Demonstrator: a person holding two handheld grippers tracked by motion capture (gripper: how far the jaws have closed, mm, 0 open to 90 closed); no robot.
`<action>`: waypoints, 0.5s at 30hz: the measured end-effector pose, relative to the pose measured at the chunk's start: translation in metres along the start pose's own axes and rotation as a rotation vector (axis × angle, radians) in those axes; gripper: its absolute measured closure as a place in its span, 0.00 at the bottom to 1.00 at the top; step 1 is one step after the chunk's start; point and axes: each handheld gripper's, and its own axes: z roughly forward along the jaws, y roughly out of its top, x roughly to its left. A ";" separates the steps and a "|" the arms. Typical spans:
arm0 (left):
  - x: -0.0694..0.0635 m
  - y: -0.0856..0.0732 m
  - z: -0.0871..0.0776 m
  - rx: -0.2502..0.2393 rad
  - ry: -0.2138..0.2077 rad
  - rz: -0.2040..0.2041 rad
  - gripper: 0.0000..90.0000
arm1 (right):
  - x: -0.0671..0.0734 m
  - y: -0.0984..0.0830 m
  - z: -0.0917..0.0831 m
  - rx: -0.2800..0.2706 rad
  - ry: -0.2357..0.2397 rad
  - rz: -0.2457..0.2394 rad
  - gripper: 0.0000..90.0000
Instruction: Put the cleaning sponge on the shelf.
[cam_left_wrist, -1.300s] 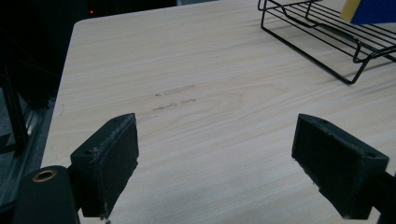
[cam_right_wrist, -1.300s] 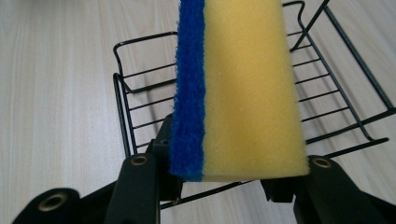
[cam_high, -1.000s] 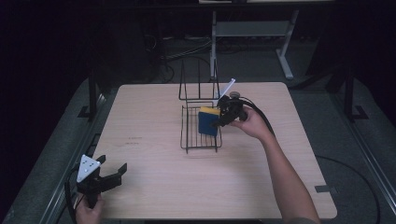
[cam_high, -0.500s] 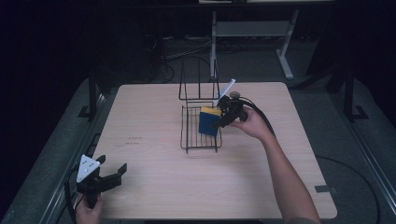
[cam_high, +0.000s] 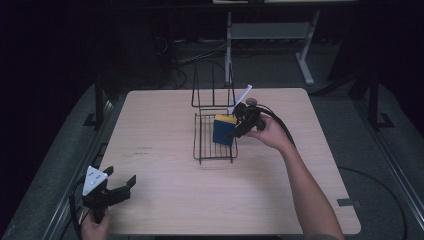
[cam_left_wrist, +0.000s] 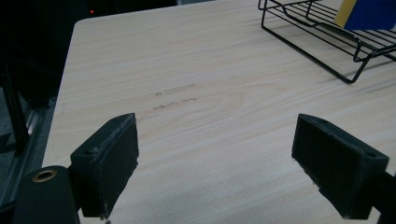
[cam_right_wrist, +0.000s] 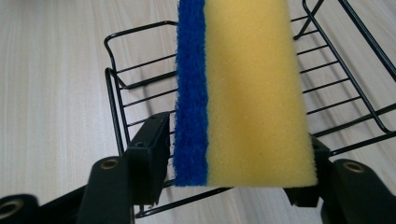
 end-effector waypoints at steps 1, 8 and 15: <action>0.000 0.000 0.000 -0.001 -0.001 0.000 0.16 | 0.000 0.000 0.000 0.002 -0.002 -0.001 0.44; 0.000 0.000 0.000 0.001 0.000 0.002 0.16 | 0.001 0.000 -0.002 -0.001 -0.014 0.010 0.36; -0.001 0.000 0.000 0.001 -0.001 0.004 0.16 | 0.003 -0.001 -0.004 -0.004 -0.013 0.012 0.31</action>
